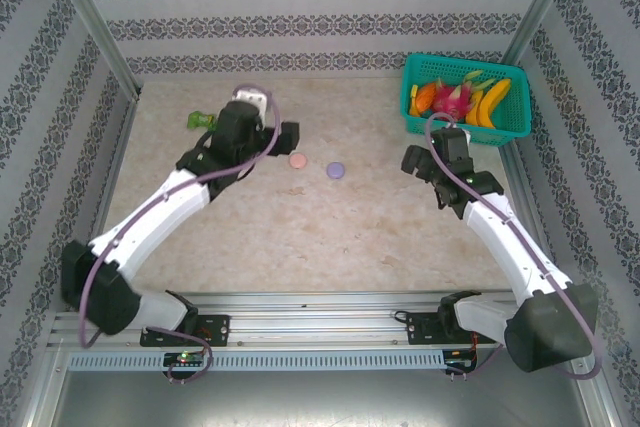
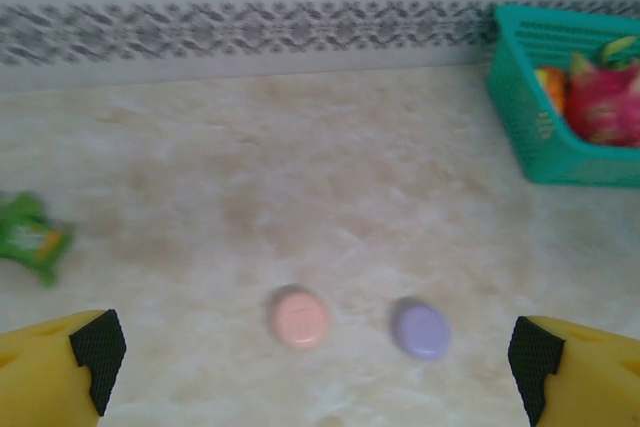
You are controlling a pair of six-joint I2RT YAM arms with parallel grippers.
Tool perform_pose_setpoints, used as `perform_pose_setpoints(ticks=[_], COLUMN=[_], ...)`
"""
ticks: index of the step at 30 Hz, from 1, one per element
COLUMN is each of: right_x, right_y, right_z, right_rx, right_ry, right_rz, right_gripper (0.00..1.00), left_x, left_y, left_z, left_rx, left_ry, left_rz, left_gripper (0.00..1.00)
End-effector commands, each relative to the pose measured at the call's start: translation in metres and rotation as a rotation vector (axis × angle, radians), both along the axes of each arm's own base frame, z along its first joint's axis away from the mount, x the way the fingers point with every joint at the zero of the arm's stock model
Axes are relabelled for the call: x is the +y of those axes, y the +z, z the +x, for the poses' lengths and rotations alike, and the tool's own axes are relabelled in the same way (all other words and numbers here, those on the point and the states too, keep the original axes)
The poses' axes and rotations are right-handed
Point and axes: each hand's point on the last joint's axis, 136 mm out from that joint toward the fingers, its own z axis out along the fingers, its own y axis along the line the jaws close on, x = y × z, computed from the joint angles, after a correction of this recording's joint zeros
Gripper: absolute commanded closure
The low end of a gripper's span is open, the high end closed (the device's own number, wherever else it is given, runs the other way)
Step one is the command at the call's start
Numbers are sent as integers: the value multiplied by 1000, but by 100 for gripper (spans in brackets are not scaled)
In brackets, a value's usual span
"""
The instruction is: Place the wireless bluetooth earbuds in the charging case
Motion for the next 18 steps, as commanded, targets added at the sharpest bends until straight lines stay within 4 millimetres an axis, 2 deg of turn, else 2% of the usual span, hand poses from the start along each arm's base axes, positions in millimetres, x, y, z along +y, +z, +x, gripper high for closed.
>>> perform_pose_setpoints(ticks=[1, 4, 6, 10, 18], right_x=[-47, -60, -65, -62, -42], right_y=[6, 0, -11, -35, -58], right_z=[4, 11, 16, 29, 40], right_rx=[-121, -165, -161, -169, -301], right_ry=[-141, -156, -152, -89, 36], right_rz=[-255, -359, -386, -415, -395], right_gripper=[2, 2, 2, 2, 2], left_x=[49, 91, 114, 150, 167], left_y=[15, -2, -17, -54, -128], left_z=[3, -9, -15, -26, -22], left_rx=[-253, -253, -244, -203, -157], left_ry=[124, 211, 252, 338, 386], left_rz=[203, 281, 303, 312, 318], left_gripper=[0, 0, 0, 0, 0])
